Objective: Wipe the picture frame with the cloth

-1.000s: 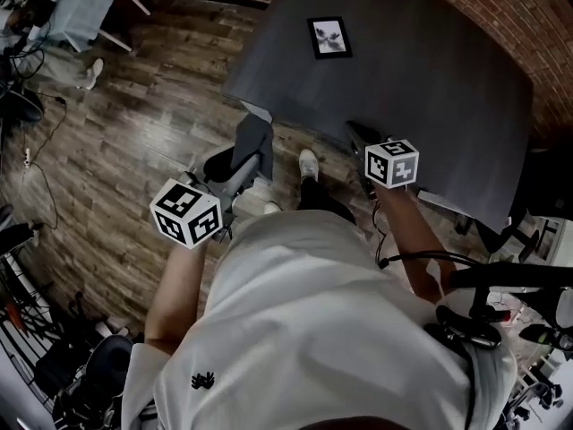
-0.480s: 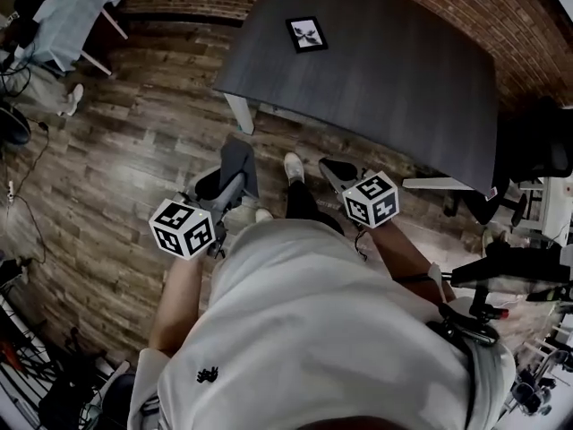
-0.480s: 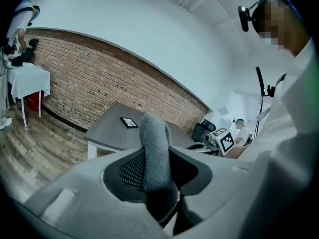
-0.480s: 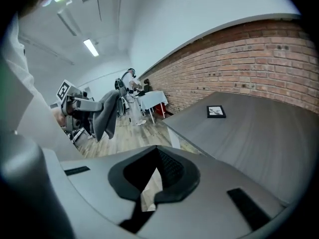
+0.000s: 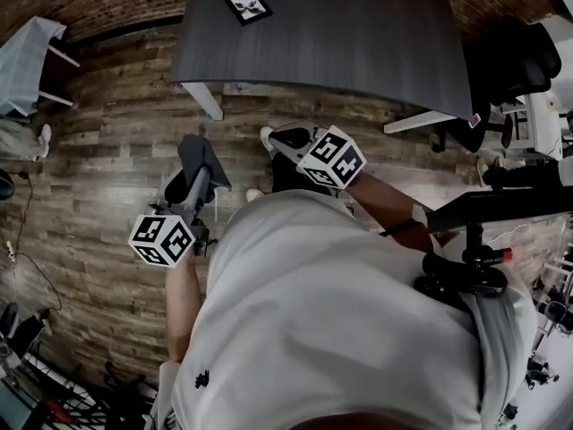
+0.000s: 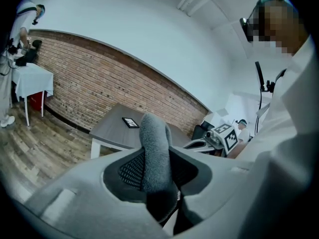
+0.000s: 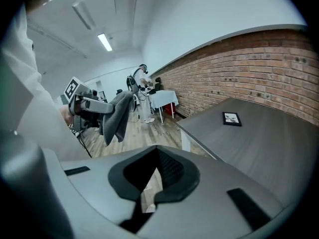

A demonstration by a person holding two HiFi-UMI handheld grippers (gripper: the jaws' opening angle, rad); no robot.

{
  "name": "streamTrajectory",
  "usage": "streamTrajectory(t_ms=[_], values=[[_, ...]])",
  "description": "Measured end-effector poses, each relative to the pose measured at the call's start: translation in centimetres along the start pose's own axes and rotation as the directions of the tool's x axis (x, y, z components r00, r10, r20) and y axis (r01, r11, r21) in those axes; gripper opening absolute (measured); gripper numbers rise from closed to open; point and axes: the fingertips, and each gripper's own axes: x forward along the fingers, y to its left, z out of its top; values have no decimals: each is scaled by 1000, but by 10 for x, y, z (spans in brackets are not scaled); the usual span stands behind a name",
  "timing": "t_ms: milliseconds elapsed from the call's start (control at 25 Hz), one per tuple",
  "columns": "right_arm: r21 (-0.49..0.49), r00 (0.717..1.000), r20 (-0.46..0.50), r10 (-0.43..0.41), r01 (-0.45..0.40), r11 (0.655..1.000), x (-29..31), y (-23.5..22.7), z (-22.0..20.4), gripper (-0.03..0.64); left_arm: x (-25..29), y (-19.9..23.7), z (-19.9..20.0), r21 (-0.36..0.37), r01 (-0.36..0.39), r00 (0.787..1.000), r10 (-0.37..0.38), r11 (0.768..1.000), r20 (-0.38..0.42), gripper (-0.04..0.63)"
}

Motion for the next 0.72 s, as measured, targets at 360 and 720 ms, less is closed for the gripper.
streamTrajectory(t_ms=[360, 720], values=[[-38, 999, 6, 33, -32, 999, 8, 9, 11, 8, -13, 6, -8, -21, -32, 999, 32, 999, 9, 129], [-39, 999, 1, 39, -39, 998, 7, 13, 9, 8, -7, -2, -7, -3, -13, 1000, 13, 1000, -7, 129]])
